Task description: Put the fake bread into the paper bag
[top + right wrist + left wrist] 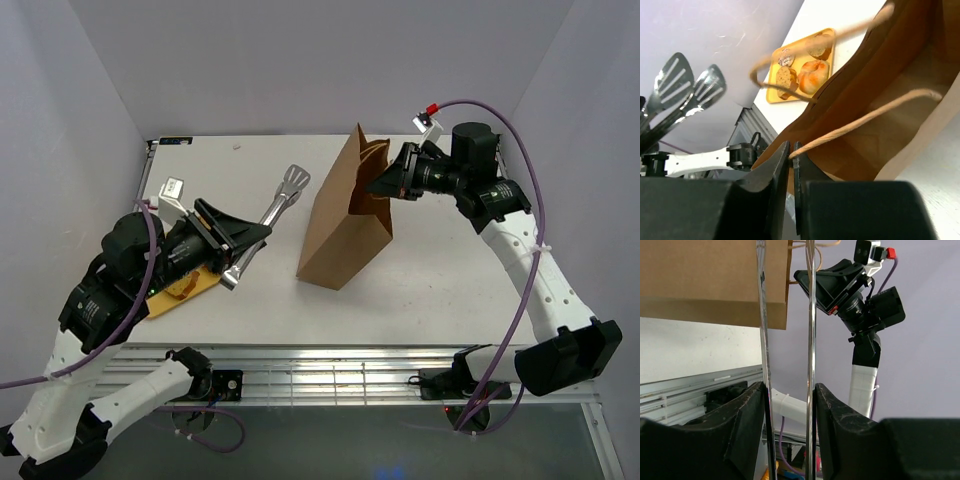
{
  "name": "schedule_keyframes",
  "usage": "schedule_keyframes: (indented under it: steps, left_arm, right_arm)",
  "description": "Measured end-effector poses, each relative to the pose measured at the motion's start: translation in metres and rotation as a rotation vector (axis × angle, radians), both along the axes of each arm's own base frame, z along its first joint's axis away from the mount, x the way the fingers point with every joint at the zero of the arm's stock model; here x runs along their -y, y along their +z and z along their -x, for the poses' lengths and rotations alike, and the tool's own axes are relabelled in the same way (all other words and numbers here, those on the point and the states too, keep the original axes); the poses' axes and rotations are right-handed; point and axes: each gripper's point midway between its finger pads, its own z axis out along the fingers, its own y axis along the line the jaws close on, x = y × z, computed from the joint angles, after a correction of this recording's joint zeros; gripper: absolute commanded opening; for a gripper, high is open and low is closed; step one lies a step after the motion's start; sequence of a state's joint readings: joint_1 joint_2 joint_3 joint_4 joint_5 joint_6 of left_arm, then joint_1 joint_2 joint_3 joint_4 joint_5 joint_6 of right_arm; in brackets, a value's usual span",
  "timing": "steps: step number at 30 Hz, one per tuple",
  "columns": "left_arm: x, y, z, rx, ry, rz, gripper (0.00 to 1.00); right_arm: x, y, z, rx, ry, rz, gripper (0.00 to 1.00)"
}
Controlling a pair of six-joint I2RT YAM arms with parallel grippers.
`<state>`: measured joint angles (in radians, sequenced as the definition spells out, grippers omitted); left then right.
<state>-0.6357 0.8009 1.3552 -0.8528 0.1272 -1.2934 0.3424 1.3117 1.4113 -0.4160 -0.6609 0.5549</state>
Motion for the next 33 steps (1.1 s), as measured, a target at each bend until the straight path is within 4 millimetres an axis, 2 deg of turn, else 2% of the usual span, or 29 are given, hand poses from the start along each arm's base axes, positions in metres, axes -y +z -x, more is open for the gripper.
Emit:
schedule_keyframes:
  steps: [7, 11, 13, 18, 21, 24, 27, 31, 33]
  left_arm:
    - [-0.015, 0.008, 0.006, 0.031, 0.053, 0.026, 0.51]
    - [-0.027, 0.004, 0.005, 0.02, 0.116, 0.03, 0.51]
    - [-0.033, -0.004, 0.005, 0.007, 0.149, 0.029, 0.51]
    - [-0.046, -0.042, -0.001, -0.097, 0.255, 0.016, 0.51]
    - [-0.042, -0.052, -0.019, -0.133, 0.288, -0.049, 0.51]
    - [-0.028, -0.061, -0.046, -0.159, 0.303, -0.14, 0.51]
    - [-0.018, -0.088, -0.075, -0.199, 0.324, -0.265, 0.51]
    - [-0.025, -0.123, -0.094, -0.263, 0.346, -0.4, 0.51]
    - [-0.04, -0.134, -0.102, -0.299, 0.377, -0.432, 0.51]
  right_arm:
    - [0.018, 0.004, -0.009, 0.009, -0.091, 0.064, 0.13]
    - [0.021, 0.018, -0.019, 0.012, -0.126, 0.077, 0.15]
    - [0.021, 0.026, -0.024, 0.02, -0.136, 0.082, 0.15]
    - [0.019, 0.052, -0.033, 0.045, -0.138, 0.08, 0.18]
    - [0.018, 0.064, -0.035, 0.062, -0.133, 0.078, 0.18]
    - [0.018, 0.063, -0.033, 0.057, -0.125, 0.081, 0.18]
    - [0.019, 0.056, -0.029, 0.026, -0.111, 0.095, 0.2]
    - [0.02, 0.048, -0.025, 0.012, -0.098, 0.118, 0.23]
    - [0.02, 0.043, -0.024, 0.006, -0.091, 0.13, 0.24]
